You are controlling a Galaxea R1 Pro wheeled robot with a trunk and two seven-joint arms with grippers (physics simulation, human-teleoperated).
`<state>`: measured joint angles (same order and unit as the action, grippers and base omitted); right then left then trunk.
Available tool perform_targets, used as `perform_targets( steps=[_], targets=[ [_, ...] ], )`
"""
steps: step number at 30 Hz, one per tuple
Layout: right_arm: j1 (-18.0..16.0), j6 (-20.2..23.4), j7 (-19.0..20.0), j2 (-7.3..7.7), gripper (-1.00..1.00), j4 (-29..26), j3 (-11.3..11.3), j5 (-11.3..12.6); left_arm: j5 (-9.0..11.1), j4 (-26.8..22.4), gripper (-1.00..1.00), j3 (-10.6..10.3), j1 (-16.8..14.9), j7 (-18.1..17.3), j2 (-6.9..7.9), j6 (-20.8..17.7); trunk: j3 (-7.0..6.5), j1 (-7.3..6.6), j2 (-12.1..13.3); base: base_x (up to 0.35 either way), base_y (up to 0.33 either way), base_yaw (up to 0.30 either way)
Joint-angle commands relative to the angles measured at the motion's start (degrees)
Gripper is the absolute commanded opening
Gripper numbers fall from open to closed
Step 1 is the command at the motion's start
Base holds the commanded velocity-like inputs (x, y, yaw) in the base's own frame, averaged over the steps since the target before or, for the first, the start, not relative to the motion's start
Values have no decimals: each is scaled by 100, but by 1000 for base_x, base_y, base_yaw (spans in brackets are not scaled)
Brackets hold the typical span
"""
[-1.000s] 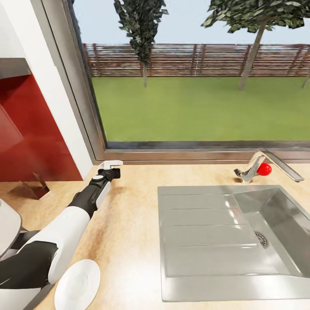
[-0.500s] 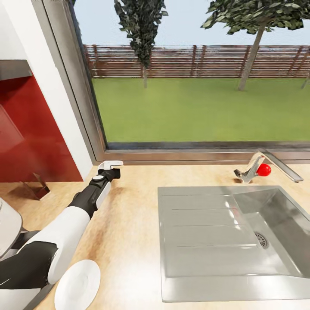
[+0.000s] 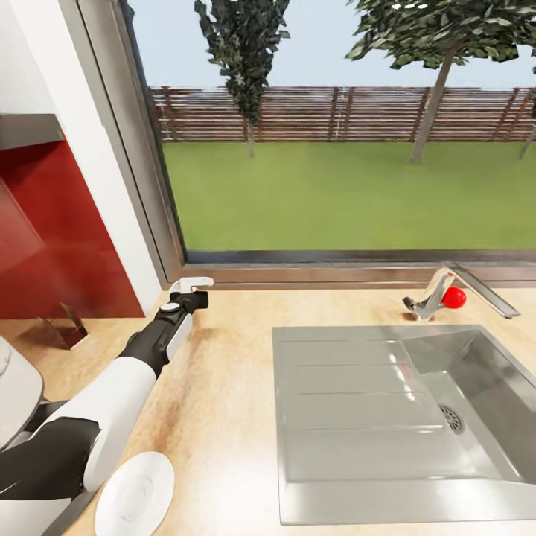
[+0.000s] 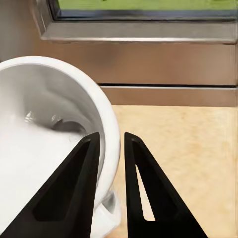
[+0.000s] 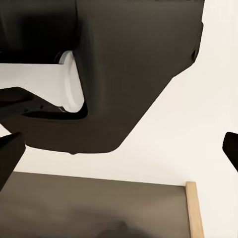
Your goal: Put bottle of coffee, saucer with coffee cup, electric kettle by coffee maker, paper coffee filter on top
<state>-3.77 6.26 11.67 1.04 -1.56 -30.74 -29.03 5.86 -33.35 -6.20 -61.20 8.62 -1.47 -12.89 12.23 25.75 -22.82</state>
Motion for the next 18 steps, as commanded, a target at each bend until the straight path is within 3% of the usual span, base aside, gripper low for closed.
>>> perform_targets(
  steps=[1, 10, 15, 18],
  targets=[
    [-1, 31, 29, 2, 100, -12, -47, -50, 57, -43, -100, -39, -1, 68, -4, -29, 2, 3, -10, 0, 0, 0],
    [-1, 33, 25, 4, 100, -11, -47, -47, 31, -125, -100, -54, 177, 78, -15, -30, -78, 3, -10, 0, 0, 0],
    [-1, 33, 20, -7, 100, -11, -46, -49, 22, -402, -100, -57, 514, 78, -11, -30, -122, 3, -10, 0, 0, 0],
    [-1, 33, 20, -12, 100, -11, -46, -50, 22, -902, -100, -65, 961, 78, -7, -27, -148, 3, -10, 0, 0, 0]
  ],
)
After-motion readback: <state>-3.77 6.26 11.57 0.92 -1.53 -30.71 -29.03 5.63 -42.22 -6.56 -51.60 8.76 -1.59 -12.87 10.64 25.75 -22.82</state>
